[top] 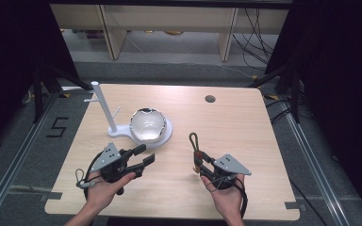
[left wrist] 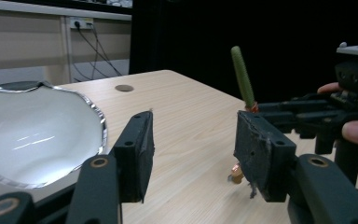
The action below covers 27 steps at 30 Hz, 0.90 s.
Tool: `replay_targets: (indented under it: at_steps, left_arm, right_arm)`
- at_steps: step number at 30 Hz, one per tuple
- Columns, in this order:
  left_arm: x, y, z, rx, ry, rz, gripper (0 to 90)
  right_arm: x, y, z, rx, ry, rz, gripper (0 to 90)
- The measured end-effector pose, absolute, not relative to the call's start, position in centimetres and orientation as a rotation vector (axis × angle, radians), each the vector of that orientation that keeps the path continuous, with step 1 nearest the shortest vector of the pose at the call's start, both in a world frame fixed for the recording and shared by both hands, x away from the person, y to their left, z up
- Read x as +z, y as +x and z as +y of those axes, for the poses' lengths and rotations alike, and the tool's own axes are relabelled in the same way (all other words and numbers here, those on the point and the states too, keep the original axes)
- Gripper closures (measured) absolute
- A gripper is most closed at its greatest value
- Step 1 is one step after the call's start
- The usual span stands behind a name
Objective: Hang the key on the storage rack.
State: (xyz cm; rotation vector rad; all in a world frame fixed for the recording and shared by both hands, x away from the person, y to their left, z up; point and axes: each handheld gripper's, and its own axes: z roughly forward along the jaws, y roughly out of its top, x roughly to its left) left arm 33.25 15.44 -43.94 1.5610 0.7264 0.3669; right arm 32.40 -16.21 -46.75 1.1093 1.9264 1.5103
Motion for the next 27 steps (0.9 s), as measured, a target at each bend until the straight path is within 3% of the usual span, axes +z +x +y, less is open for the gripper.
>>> replay_targets:
  at_steps: [27]
  left_arm:
    - [-44.1,36.1,9.4,0.148,1.563,0.701,69.0]
  right_arm:
    - [-47.0,31.9,-14.0,1.521,1.000,1.946,68.8]
